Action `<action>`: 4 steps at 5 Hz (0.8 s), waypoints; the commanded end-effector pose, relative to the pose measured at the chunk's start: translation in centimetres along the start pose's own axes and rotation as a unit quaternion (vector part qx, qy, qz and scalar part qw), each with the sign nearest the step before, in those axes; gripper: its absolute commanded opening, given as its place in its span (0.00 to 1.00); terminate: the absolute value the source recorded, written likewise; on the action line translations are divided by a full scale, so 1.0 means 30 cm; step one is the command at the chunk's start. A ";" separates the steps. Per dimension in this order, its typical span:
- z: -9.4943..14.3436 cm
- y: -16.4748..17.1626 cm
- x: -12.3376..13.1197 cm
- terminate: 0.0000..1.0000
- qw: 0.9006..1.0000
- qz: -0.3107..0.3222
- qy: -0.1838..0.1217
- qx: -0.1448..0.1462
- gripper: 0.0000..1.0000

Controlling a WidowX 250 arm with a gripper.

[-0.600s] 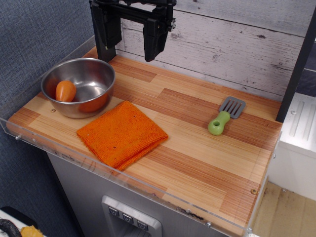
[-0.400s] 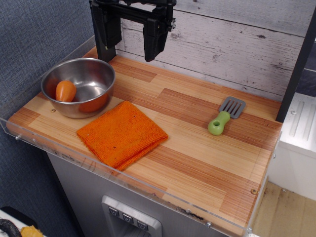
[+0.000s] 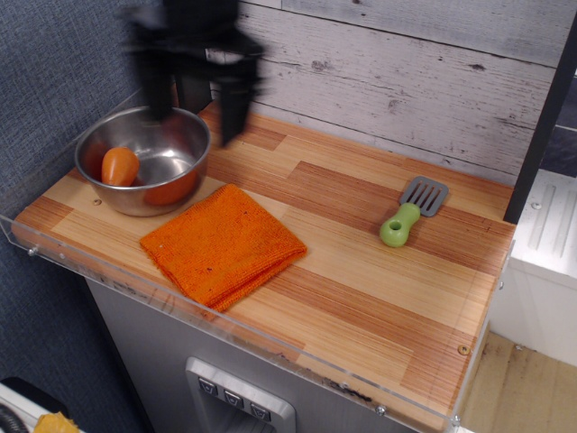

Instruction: Place the yellow cloth on the far edge of the table.

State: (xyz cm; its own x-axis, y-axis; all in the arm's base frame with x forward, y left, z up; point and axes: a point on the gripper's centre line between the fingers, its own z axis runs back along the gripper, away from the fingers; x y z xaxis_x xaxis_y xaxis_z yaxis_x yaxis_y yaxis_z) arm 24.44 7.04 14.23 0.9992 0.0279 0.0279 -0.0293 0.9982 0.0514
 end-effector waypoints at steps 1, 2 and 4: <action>-0.089 0.207 -0.150 0.00 1.000 0.014 -0.017 0.020 1.00; -0.175 0.205 -0.177 0.00 1.000 -0.005 -0.013 0.006 1.00; -0.246 0.091 -0.145 0.00 0.998 -0.062 -0.011 0.009 1.00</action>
State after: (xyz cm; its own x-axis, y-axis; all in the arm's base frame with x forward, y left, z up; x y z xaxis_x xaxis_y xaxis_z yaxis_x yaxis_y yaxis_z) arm 20.23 9.83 6.45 0.9949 -0.0963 0.0308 0.0941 0.9935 0.0648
